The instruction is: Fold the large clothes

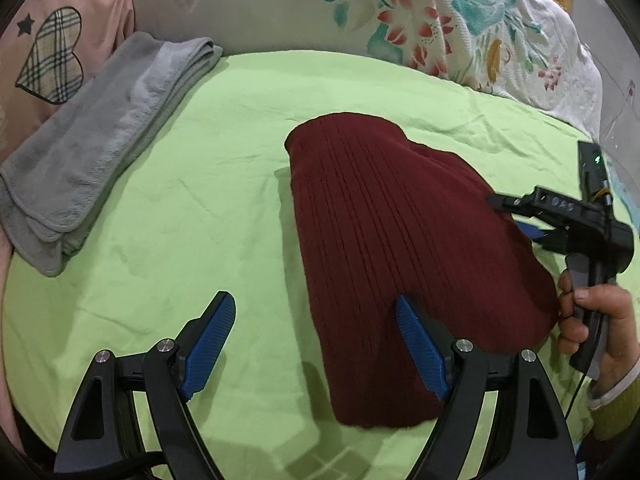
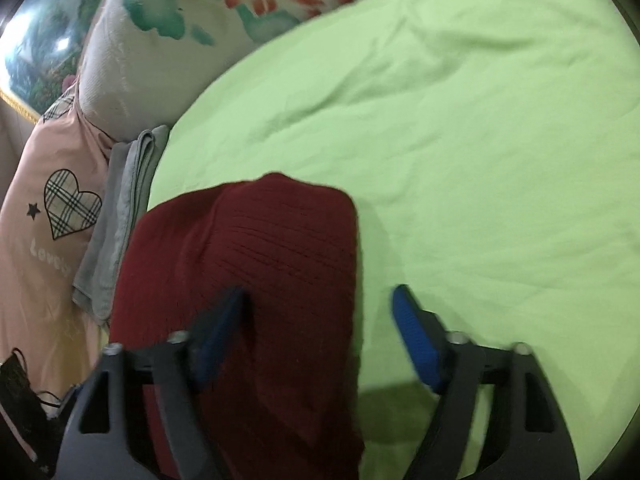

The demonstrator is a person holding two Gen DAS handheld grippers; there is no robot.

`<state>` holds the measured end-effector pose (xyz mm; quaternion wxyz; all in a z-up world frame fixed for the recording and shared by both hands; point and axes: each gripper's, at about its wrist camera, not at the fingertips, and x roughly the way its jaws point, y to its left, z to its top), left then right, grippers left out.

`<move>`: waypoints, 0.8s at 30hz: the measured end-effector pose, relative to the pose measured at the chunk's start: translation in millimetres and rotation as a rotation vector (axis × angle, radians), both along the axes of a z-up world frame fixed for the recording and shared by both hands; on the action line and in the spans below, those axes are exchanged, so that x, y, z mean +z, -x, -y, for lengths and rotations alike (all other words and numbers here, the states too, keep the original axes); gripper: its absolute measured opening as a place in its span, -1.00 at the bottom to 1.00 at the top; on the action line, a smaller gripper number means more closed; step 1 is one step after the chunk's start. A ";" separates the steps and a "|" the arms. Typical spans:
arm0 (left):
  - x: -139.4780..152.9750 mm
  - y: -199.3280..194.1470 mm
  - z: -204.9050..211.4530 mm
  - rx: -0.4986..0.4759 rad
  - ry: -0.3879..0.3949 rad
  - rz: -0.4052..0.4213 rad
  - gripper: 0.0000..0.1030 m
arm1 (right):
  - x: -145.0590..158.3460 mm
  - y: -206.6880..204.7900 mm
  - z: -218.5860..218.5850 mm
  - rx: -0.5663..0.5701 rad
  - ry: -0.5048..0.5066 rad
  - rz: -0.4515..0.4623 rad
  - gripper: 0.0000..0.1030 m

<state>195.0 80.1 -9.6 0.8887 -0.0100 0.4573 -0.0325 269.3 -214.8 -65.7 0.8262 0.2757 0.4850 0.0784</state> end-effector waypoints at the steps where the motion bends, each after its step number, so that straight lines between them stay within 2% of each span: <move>1: -0.9 -3.3 0.2 -0.001 0.007 -0.002 0.61 | -1.1 -1.1 -1.6 0.011 -0.031 0.006 -0.36; 2: -1.4 -6.5 0.8 -0.001 0.010 -0.006 0.61 | 2.1 -1.6 -4.1 0.022 -0.045 0.020 -0.57; 3: -1.2 -8.8 1.5 -0.001 0.008 -0.008 0.61 | 10.1 0.6 -7.1 0.018 -0.012 0.038 -0.77; 6: -0.7 -10.2 5.5 -0.008 -0.020 0.004 0.61 | 44.3 17.0 -13.6 -0.004 0.065 0.160 -0.85; 7: -3.7 -11.0 8.8 -0.018 -0.041 0.006 0.63 | 49.6 21.1 -15.0 -0.019 0.107 0.173 -0.86; 9: -8.7 -10.6 14.0 -0.029 -0.066 0.015 0.63 | 41.6 19.1 -16.0 -0.024 0.142 0.137 -0.86; 11: -14.0 -10.8 16.7 -0.028 -0.088 0.024 0.68 | 19.8 11.2 -17.5 -0.007 0.126 0.048 -0.83; 14: -17.2 -11.4 14.7 -0.026 -0.090 0.027 0.77 | 13.4 12.1 -15.8 -0.029 0.123 0.029 -0.55; 15: -17.5 -11.3 13.5 -0.026 -0.089 0.024 0.78 | 16.7 14.1 -15.0 -0.040 0.127 0.032 -0.30; 16: -18.3 -12.2 11.2 -0.021 -0.079 0.017 0.78 | 21.6 17.4 -14.5 -0.046 0.129 0.041 -0.16; 24: -17.6 -7.1 16.2 0.009 -0.104 0.025 0.78 | 68.9 62.2 -32.7 -0.006 0.190 0.160 0.15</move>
